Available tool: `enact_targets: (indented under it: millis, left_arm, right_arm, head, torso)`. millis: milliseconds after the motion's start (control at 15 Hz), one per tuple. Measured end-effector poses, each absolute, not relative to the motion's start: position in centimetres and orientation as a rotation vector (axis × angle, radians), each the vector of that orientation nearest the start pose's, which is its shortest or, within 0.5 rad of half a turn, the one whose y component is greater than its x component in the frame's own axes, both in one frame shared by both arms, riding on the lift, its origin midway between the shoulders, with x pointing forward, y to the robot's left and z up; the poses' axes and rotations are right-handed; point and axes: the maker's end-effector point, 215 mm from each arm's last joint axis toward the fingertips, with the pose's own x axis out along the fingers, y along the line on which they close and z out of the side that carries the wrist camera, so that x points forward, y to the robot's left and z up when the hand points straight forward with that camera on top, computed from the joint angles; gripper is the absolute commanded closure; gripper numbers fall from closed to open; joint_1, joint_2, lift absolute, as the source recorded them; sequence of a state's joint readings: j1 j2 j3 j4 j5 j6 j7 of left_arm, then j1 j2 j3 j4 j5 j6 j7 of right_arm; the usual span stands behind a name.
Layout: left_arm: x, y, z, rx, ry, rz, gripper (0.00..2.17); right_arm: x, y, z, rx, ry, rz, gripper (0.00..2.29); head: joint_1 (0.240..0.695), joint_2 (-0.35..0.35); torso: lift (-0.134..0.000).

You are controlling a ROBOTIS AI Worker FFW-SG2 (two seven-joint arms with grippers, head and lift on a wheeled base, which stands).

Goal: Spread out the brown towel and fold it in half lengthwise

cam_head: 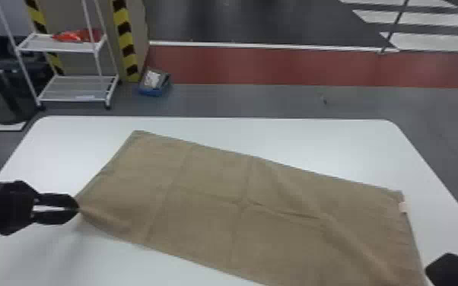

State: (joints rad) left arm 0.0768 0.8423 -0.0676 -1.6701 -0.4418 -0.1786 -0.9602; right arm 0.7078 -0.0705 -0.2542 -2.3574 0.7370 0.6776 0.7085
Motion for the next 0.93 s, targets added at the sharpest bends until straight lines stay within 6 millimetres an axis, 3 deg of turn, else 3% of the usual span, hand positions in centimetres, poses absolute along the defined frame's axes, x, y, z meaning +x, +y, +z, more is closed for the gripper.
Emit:
enact_targets:
  millis: [133, 267, 667, 933]
  left_arm:
    - [46.2, 33.7, -41.8, 1.263, 0.447, -1.078, 1.03]
    - [46.0, 33.5, -41.9, 1.260, 0.446, -1.082, 1.03]
    - [45.1, 34.1, -41.8, 1.254, 0.452, -1.077, 1.03]
    - [44.8, 33.4, -41.5, 1.255, 0.437, -1.083, 1.03]
  right_arm:
    - [29.5, -36.5, -45.4, -0.566, 0.846, 0.186, 0.21]
    - [29.7, -36.4, -45.7, -0.558, 0.850, 0.188, 0.44]
    - [30.5, -36.7, -46.5, -0.546, 0.855, 0.192, 1.99]
    - [33.3, -39.0, -43.9, -0.539, 0.764, 0.111, 2.01]
  head:
    - [0.695, -0.044]
    - [0.695, -0.043]
    - [0.695, -0.038]
    - [0.695, -0.076]
  torso:
    - [-0.123]
    - [-0.123]
    - [-0.123]
    - [-0.123]
